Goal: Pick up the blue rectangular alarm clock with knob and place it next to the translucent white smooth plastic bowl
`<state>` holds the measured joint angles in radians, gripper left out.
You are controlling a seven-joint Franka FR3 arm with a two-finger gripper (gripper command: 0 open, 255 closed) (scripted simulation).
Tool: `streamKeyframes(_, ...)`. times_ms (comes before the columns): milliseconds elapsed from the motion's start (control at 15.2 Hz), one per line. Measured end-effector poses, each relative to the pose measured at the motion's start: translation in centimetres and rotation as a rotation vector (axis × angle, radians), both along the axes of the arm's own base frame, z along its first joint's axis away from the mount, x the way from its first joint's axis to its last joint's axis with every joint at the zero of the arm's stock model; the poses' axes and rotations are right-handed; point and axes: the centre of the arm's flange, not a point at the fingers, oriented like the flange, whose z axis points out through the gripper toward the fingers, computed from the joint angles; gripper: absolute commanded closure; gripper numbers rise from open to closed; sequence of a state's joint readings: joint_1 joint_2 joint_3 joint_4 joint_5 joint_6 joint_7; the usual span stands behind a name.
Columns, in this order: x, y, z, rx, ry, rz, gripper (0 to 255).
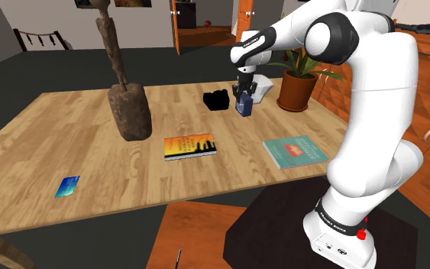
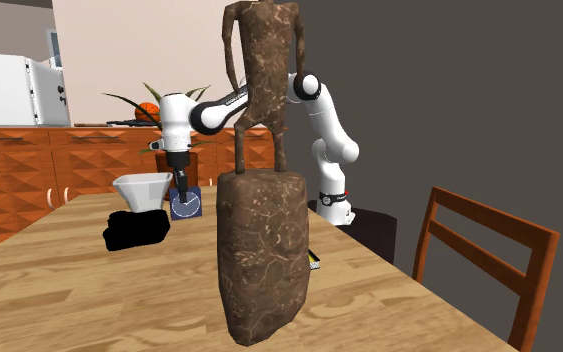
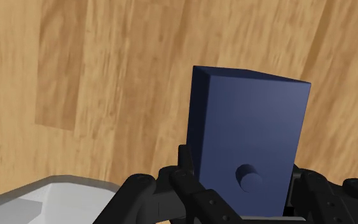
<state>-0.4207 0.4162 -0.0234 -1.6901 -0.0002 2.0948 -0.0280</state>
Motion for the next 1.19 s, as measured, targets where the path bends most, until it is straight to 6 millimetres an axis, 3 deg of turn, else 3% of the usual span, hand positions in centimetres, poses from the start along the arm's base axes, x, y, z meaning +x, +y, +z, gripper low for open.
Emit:
streamKeyframes(66, 0.0, 0.0, 0.0, 0.000, 0.000, 0.000, 255)
streamKeyframes(132, 0.0, 0.0, 0.0, 0.000, 0.000, 0.000, 0)
streamKeyframes(528, 0.0, 0.0, 0.0, 0.000, 0.000, 0.000, 0)
streamKeyframes(792, 0.0, 0.0, 4.0, -0.001, -0.002, 0.000, 0)
streamKeyframes(1188, 0.1, 0.0, 5.0, 0.000, 0.000, 0.000, 0)
